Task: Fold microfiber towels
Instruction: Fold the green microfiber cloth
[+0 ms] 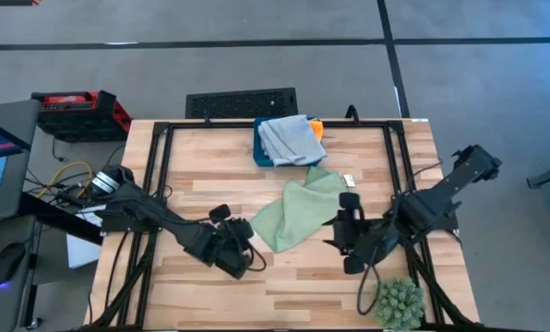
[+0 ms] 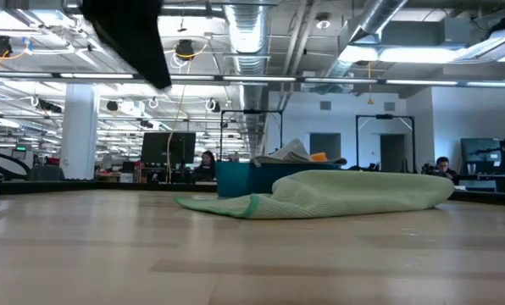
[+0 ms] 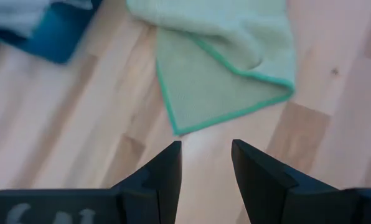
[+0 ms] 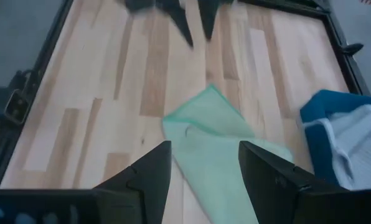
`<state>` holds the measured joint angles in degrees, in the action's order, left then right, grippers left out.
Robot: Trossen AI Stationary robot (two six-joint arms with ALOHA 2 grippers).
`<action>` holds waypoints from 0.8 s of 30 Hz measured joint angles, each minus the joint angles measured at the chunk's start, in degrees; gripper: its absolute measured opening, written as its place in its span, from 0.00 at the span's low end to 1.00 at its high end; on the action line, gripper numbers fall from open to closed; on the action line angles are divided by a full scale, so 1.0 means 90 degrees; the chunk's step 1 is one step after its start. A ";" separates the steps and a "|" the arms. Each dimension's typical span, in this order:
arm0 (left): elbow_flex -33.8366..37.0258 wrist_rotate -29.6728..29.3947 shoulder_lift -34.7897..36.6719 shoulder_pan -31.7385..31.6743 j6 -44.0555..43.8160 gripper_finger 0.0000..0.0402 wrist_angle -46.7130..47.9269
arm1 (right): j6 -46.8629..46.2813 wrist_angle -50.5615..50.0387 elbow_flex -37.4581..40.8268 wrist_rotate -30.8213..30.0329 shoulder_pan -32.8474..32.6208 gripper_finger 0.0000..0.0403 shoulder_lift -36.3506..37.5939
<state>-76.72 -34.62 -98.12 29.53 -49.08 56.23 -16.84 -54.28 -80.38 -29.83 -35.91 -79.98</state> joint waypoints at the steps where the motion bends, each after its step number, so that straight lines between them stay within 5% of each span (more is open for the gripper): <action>1: 0.0234 0.0066 -0.0004 -0.0069 -0.0100 0.34 -0.0277 | 0.0068 0.0251 0.0129 -0.0001 0.0044 0.52 -0.0001; 9: 0.1811 0.0338 -0.0052 -0.0516 0.1421 0.34 -0.2228 | 0.0547 0.1693 0.0995 0.0478 0.0374 0.52 -0.0005; 24: 0.3228 0.0817 -0.0052 -0.1349 0.3710 0.34 -0.4955 | 0.0866 0.3171 0.1752 0.0495 0.0643 0.52 -0.0001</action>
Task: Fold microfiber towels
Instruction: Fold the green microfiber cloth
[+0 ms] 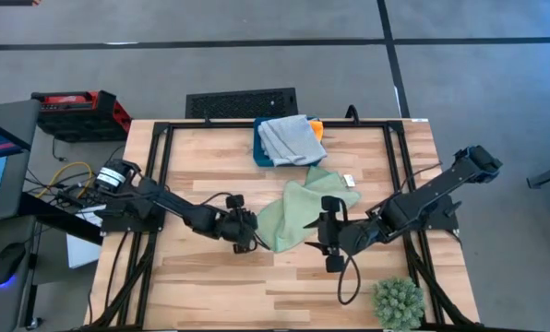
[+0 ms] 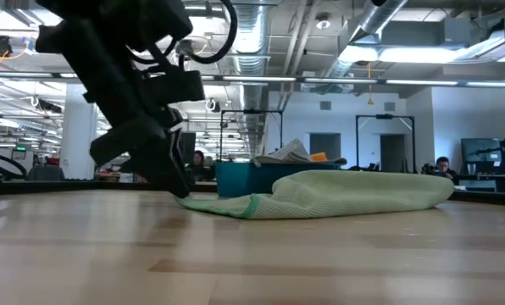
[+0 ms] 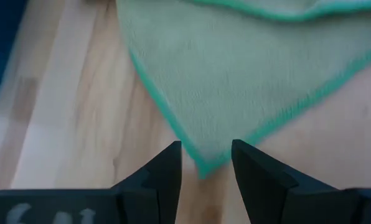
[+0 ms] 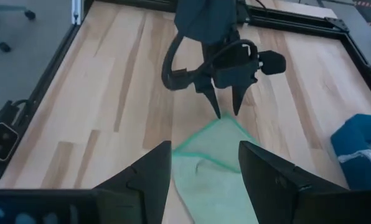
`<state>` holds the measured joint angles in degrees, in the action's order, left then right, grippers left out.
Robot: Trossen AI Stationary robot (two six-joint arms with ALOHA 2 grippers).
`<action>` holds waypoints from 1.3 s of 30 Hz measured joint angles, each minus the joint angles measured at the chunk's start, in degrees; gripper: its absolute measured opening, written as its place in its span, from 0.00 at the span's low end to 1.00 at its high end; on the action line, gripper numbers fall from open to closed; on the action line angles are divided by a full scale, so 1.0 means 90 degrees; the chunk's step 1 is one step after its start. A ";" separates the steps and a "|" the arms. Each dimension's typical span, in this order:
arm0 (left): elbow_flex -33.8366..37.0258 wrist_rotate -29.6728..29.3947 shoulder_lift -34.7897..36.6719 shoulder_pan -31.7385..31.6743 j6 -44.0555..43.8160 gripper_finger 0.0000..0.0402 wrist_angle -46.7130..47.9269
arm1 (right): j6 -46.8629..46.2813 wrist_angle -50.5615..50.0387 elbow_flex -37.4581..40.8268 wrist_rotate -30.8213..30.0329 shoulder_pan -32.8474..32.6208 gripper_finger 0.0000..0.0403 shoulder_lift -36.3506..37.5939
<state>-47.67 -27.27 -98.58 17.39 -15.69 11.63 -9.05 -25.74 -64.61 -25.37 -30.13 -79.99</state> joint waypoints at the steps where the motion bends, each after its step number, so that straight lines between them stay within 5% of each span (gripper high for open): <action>1: 0.0029 0.0002 0.0004 -0.0058 0.0083 0.34 -0.0082 | 0.0002 0.0022 0.0020 0.0001 0.0025 0.52 0.0000; 32: 0.0057 0.2275 0.0002 -0.0703 0.0043 0.34 -0.0330 | 0.0227 0.0246 0.0449 0.0001 0.0323 0.52 0.0000; 39: 0.0060 0.2317 -0.0064 -0.0699 -0.0090 0.34 -0.0296 | 0.0530 0.0244 0.0446 0.0001 0.0342 0.52 0.0000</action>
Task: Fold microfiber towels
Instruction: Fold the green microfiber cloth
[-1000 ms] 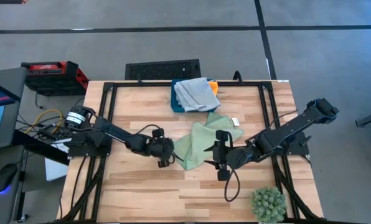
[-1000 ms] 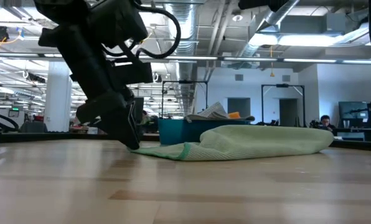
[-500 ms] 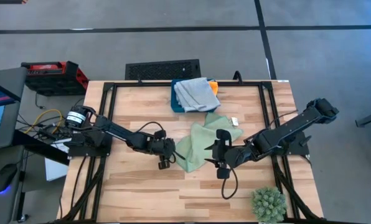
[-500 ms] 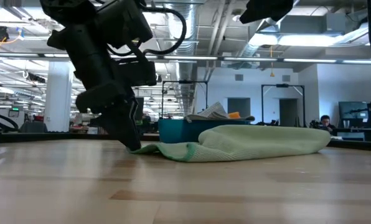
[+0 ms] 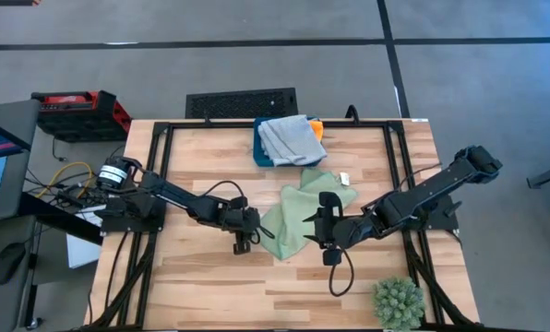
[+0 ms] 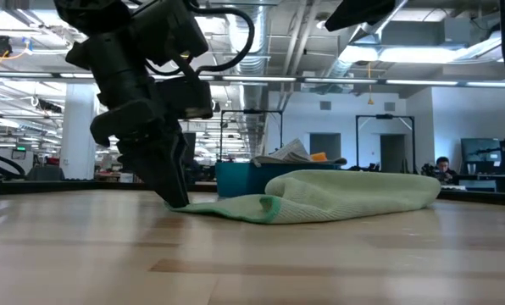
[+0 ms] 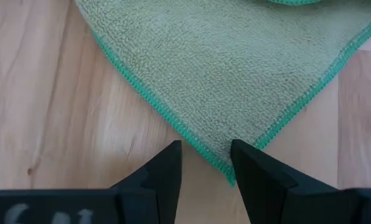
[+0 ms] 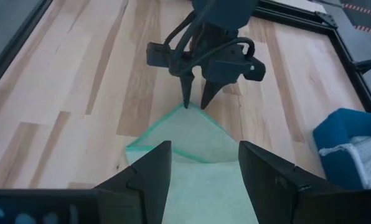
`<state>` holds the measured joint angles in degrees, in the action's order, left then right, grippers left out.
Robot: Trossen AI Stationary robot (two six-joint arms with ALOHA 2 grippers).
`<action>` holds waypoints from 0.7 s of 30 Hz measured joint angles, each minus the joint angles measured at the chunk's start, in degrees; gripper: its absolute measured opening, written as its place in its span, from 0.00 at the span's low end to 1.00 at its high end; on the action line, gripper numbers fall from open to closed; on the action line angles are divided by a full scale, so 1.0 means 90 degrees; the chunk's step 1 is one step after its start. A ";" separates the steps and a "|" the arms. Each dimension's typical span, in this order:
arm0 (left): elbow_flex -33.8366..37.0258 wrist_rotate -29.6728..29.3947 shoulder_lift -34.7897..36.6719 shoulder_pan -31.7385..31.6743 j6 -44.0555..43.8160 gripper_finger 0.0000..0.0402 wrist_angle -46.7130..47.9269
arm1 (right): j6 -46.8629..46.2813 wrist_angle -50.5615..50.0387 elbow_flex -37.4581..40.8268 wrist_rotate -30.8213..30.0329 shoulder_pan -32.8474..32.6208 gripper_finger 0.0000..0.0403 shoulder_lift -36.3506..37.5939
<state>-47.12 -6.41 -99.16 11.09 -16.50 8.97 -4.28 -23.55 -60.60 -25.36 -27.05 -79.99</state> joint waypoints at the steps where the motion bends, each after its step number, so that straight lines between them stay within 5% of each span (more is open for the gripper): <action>1: 0.0023 0.0012 0.0000 0.0000 -0.0036 0.34 0.0008 | 0.0025 0.0000 0.0000 -0.0001 0.0019 0.52 0.0000; 7: 0.0016 0.0018 -0.0179 0.0006 -0.0050 0.31 0.0091 | 0.0032 -0.0002 -0.0002 -0.0002 0.0022 0.52 0.0000; 15: 0.0022 -0.0216 -0.0205 0.0023 -0.0005 0.04 0.0106 | 0.0039 -0.0012 -0.0005 0.0002 0.0106 0.52 0.0000; 21: -0.0125 -0.0350 -0.0134 0.0036 -0.0073 0.01 0.0231 | 0.0711 0.0127 -0.0010 0.0431 0.0449 0.52 -0.0634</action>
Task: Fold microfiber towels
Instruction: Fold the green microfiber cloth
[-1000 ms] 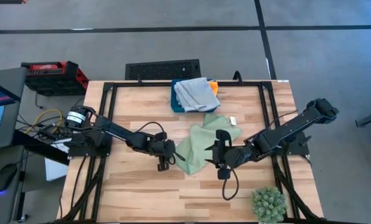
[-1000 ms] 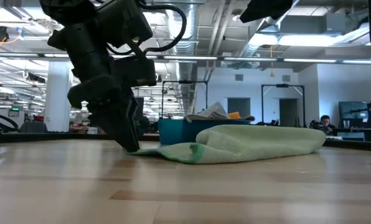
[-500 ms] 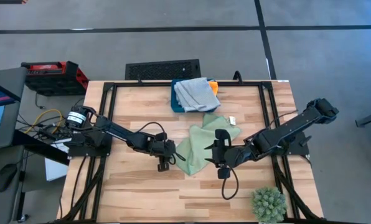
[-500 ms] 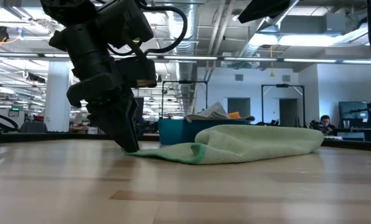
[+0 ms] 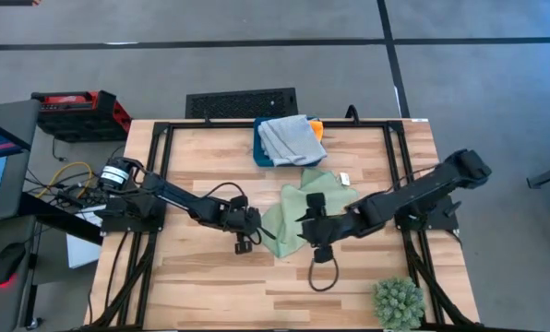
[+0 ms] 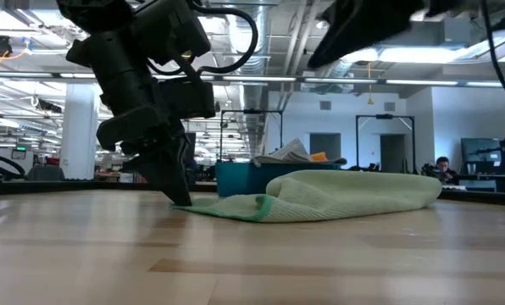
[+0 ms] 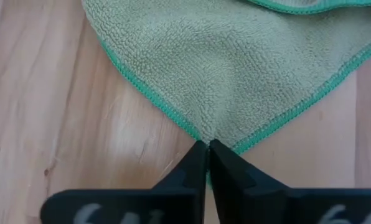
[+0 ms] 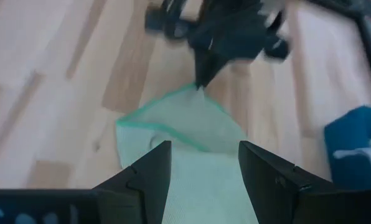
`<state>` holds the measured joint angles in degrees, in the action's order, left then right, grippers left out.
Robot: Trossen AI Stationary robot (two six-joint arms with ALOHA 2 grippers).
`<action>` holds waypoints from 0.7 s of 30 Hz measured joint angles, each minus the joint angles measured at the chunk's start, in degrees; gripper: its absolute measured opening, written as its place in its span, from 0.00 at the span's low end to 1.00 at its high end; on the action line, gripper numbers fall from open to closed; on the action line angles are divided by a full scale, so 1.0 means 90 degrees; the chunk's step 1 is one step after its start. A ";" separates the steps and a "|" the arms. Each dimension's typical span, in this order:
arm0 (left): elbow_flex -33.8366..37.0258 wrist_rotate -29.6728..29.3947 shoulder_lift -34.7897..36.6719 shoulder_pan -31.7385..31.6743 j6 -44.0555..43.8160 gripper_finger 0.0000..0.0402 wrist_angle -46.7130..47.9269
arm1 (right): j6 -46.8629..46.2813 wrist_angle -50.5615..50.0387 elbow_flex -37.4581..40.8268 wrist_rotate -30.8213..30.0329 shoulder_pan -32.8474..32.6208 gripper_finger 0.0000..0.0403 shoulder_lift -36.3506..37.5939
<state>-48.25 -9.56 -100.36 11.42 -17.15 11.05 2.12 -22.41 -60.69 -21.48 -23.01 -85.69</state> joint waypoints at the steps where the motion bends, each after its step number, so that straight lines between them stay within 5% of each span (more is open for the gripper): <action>1: -0.0041 -0.0041 0.0049 0.0005 0.0026 0.01 0.0049 | 0.0140 0.0037 -0.0005 0.0094 0.0066 0.52 -0.0147; 10: -0.0461 -0.0304 0.0893 0.0018 0.0310 0.00 0.0861 | 0.1323 0.0663 0.0002 0.0905 0.0497 0.52 -0.0894; 21: -0.1069 -0.0493 0.2040 0.0029 0.0705 0.00 0.1104 | 0.2253 0.1417 -0.0024 0.0907 0.0948 0.52 -0.1534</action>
<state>-57.87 -13.99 -82.00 11.68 -10.81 20.99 22.40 -9.65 -60.90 -13.32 -14.48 -99.49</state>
